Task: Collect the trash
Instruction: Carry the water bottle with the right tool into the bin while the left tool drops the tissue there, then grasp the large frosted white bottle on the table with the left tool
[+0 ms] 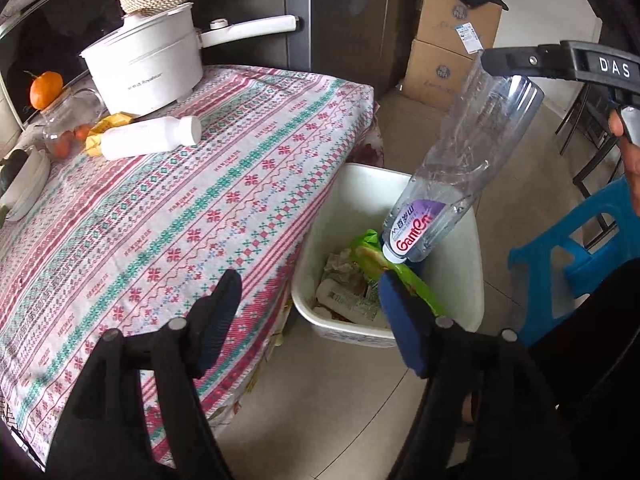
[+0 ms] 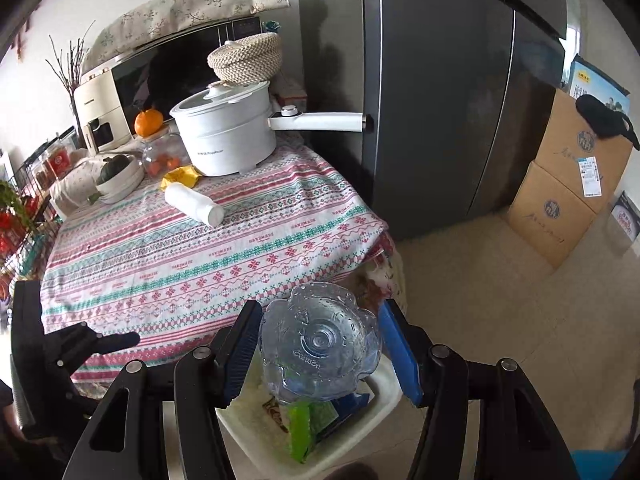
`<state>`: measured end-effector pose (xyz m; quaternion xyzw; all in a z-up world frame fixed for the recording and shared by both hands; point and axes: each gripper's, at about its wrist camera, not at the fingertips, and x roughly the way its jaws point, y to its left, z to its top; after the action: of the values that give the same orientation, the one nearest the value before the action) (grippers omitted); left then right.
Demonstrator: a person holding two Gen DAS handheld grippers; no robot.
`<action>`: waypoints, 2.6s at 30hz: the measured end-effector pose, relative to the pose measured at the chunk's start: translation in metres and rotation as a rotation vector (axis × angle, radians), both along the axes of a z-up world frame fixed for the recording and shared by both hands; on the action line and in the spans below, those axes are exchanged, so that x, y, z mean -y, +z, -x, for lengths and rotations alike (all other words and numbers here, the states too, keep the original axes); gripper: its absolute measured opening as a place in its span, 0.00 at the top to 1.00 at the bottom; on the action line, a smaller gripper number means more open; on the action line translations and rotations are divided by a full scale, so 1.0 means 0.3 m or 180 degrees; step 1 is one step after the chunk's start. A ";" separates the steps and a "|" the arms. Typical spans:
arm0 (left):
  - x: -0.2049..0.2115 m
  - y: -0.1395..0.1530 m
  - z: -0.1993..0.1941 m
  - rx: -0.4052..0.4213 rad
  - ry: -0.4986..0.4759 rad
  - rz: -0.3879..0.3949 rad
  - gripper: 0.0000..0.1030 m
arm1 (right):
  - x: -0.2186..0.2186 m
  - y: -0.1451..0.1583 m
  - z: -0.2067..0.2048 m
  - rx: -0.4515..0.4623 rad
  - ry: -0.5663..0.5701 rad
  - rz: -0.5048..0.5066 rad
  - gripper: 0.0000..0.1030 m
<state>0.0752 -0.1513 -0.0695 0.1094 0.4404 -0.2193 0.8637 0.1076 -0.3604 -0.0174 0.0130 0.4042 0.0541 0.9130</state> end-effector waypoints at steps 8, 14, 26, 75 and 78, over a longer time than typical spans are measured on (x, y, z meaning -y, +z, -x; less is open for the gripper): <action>-0.092 0.027 -0.012 0.0075 0.0260 -0.0039 0.20 | -0.078 -0.048 -0.037 -0.0215 0.0205 -0.0142 0.39; -0.129 0.040 -0.021 0.0076 0.0368 -0.0024 0.20 | -0.098 -0.065 -0.047 -0.0309 0.0216 -0.0211 0.32; -0.250 0.065 -0.095 0.0058 0.0838 0.0120 0.19 | -0.132 -0.063 -0.069 -0.0293 0.0237 -0.0199 0.26; -0.578 -0.110 -0.616 -0.0650 0.2010 0.0322 0.46 | -0.384 -0.185 -0.360 -0.0447 0.0025 -0.0211 0.24; -0.706 -0.052 -0.553 -0.0481 0.1927 0.0358 0.47 | -0.533 -0.208 -0.403 -0.0297 0.0030 -0.0143 0.24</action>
<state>0.2412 0.0604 -0.0851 -0.0912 0.5032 0.0162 0.8592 0.2286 -0.2006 -0.0798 0.0342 0.4451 0.0668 0.8923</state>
